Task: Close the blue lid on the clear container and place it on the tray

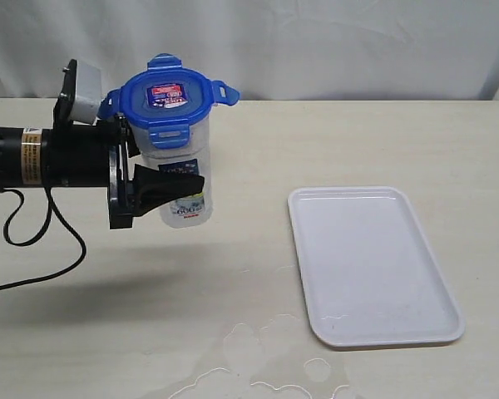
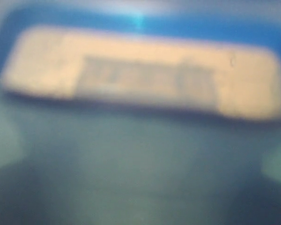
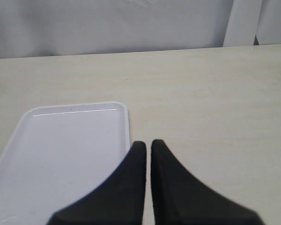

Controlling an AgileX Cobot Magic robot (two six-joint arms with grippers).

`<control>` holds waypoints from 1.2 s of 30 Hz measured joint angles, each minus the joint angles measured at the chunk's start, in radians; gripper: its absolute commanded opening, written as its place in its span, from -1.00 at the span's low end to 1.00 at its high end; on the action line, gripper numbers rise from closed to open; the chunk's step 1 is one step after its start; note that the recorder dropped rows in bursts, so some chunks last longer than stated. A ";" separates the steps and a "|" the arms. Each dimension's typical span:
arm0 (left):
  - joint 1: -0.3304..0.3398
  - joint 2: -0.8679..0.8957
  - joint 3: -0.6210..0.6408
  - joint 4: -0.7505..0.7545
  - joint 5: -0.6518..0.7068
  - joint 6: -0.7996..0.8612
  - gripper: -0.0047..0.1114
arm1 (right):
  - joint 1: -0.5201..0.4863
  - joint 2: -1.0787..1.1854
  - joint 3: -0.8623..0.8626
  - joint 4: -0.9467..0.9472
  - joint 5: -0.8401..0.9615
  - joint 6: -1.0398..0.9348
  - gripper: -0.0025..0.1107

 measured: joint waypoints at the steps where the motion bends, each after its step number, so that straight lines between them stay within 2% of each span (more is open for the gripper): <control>1: 0.003 0.000 0.000 0.000 -0.009 0.000 -0.92 | 0.000 0.000 0.000 0.000 0.000 0.000 -0.88; 11: 0.003 0.000 0.000 0.014 -0.039 0.000 -0.92 | 0.000 0.000 0.000 -0.014 0.000 0.000 -0.88; 14: 0.003 0.000 0.000 0.023 -0.039 0.000 -0.92 | 0.000 0.000 0.000 0.017 -0.100 -0.008 -0.88; 16: 0.003 0.000 0.000 0.033 -0.039 0.000 -0.92 | 0.000 0.000 0.000 0.261 -0.299 -0.008 -0.88; 18: 0.003 0.000 0.000 0.038 -0.039 0.000 -0.92 | 0.000 0.000 0.000 0.451 -0.399 -0.008 -0.88; 21: 0.003 0.000 0.000 0.041 -0.039 0.000 -0.92 | 0.000 0.000 0.000 0.547 -0.450 -0.008 -0.88; 23: 0.003 0.000 0.000 0.043 -0.039 0.000 -0.92 | 0.000 0.000 -0.015 0.543 -0.430 -0.016 -0.88; 28: 0.003 0.000 0.000 0.044 -0.039 0.004 -0.92 | 0.000 0.055 -0.198 0.505 -0.325 -0.024 -0.87; 31: 0.003 0.000 0.000 0.045 -0.039 0.007 -0.92 | 0.000 0.152 -0.342 0.486 -0.227 -0.082 -0.69; 33: 0.003 0.009 0.000 0.045 -0.039 0.019 -0.92 | 0.000 0.264 -0.474 0.482 -0.126 -0.137 -0.39; 34: 0.003 0.017 0.000 0.047 -0.037 0.025 -0.92 | 0.000 0.338 -0.552 0.482 -0.048 -0.162 -0.31; 36: 0.003 0.030 0.000 0.047 -0.037 0.034 -0.92 | 0.000 0.448 -0.662 0.482 0.052 -0.182 -0.25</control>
